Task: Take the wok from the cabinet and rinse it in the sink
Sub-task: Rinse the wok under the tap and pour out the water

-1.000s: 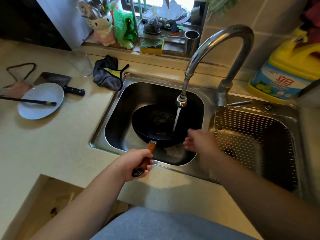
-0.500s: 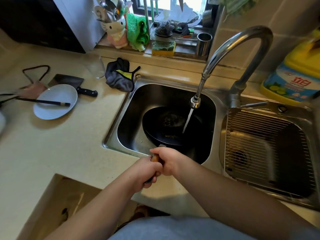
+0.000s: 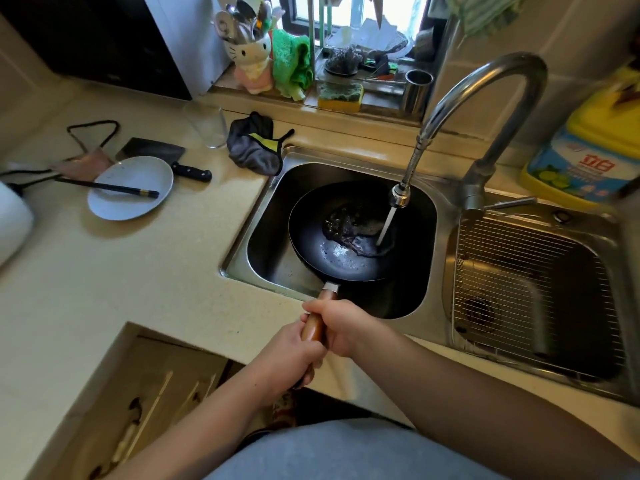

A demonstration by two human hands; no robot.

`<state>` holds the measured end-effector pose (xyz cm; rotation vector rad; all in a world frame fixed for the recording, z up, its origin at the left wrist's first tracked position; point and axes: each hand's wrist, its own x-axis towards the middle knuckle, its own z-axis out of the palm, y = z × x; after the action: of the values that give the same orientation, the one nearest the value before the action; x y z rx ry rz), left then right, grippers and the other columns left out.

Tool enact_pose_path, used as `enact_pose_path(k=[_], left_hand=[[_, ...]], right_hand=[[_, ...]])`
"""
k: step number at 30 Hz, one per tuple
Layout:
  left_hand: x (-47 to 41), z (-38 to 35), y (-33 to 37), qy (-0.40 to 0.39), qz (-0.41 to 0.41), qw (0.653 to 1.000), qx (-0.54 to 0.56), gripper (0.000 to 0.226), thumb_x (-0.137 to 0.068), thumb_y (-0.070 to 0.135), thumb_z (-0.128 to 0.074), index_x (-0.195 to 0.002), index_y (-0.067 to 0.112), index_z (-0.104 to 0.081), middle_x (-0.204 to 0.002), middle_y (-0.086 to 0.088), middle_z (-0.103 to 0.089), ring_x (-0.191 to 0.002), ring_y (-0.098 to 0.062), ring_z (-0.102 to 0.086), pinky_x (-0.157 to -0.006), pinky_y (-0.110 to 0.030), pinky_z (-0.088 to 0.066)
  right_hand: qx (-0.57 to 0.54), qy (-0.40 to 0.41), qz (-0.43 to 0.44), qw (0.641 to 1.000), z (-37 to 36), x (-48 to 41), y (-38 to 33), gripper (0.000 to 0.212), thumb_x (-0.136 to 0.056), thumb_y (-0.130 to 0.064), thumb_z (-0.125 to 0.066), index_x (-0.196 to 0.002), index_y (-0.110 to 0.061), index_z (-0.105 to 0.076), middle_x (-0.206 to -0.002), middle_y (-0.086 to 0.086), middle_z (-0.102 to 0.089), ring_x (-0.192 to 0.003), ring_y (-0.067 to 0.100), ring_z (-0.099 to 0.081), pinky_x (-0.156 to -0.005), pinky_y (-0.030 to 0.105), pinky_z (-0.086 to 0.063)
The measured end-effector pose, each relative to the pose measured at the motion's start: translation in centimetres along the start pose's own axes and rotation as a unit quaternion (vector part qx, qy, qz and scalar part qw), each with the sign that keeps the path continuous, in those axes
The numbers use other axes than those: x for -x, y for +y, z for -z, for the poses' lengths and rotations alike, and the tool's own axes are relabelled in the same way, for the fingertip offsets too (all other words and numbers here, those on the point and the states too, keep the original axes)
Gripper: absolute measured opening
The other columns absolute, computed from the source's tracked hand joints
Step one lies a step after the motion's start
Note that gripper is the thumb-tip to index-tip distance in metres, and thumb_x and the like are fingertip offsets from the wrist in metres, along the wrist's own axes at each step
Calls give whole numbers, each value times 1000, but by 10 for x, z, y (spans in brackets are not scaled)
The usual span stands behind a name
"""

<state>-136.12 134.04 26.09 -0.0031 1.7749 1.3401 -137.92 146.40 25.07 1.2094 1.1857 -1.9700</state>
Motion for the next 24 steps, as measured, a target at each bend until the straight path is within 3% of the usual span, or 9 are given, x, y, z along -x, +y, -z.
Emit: enact_pose_path(k=[6,11,13,19,24], left_hand=[[9,-12,-17,27,-32,999,-33,28,-75,13,-60,-101,6,-54,-64,-7,-56,-42,-18,-51,-41,-29,-41],[14,-20,-28,40,-62,996,-43,32,-78,9,-59,-109,8,-51,-71,-11,-56,-41,-16,-53,-41,-29,-43],[16,-23,-32,43,-78,995,-40,33,-76,11,-60,-108,10,-51,-72,-12,-57,-42,-17,-54,-41,-29,-44],[20,-34,-39,60,-101,993,-17,31,-73,12,-60,-103,13,-54,-68,-8,-55,-41,-16,-55,-39,-27,-45],[19,-41,-43,115,-105,987,-46,29,-72,12,-61,-100,18,-56,-74,-9,-58,-47,-10,-56,-45,-26,-49]], right_hand=[[10,7,22,1000,2,12,9,12,-93,-6,-63,-83,-2,-57,-70,10,-61,-65,21,-61,-73,37,-54],[5,-9,34,999,5,19,16,19,-95,-3,-58,-77,-5,-54,-68,9,-57,-64,21,-57,-71,36,-53],[1,-14,40,999,7,20,19,16,-95,-2,-58,-79,-3,-54,-69,10,-56,-65,22,-58,-76,38,-54],[11,-38,55,998,13,23,22,16,-94,1,-56,-78,-2,-55,-67,11,-57,-68,24,-61,-72,38,-55],[20,-67,43,997,16,28,20,15,-93,1,-56,-79,-3,-56,-67,10,-58,-75,26,-62,-75,39,-55]])
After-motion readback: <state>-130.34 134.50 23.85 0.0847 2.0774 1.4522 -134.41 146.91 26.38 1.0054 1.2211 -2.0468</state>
